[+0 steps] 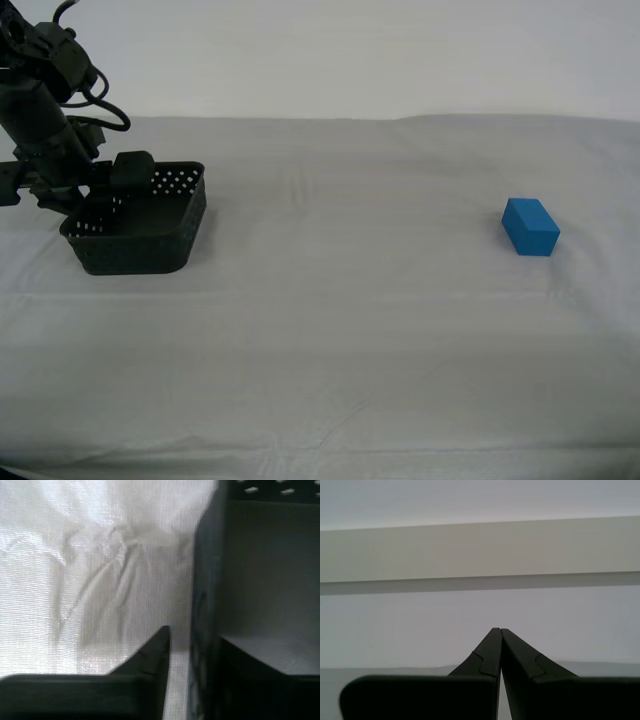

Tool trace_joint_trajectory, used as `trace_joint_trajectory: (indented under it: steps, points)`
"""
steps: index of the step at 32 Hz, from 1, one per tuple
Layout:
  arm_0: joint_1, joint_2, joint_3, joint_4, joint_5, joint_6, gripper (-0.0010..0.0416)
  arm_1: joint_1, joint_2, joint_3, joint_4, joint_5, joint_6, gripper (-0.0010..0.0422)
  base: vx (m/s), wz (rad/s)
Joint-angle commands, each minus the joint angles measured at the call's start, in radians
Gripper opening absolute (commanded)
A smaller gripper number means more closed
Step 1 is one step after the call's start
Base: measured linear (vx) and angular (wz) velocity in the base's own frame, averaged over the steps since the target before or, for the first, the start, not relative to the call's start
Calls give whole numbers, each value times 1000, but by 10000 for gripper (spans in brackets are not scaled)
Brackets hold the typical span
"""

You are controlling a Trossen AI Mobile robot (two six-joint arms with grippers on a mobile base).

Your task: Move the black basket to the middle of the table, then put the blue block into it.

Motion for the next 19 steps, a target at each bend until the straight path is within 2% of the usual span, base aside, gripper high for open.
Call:
trace_joint_trajectory:
  steps: [1, 3, 6, 8, 9, 13, 16, 19]
  points:
    - [0, 0, 1, 3, -3, 2, 1, -1, 1, 0, 3, 26, -2, 4, 0, 0]
    - [0, 0, 1, 3, -3, 2, 1, -1, 1, 0, 3, 45, -6, 0, 0, 0]
    - [0, 0, 1, 3, -3, 2, 1, -2, -1, 0, 2, 120, -43, -3, 0, 0]
    - [0, 0, 1, 3, -3, 2, 1, -5, -2, 4, -3, 157, -64, -1, 0, 0]
    - [0, 0, 1, 3, -3, 3, 1, -11, -3, 14, -18, 198, -74, -2, 0, 0]
    - [0, 0, 1, 3, -3, 8, 1, -56, -7, 70, -96, 211, -82, -2, 0, 0]
    - [0, 0, 1, 3, -3, 16, 1, -109, -8, 135, -172, 255, -93, -2, 0, 0]
    - [1, 0, 1, 3, -3, 19, 1, -185, -8, 209, -210, 238, -113, -1, 0, 0]
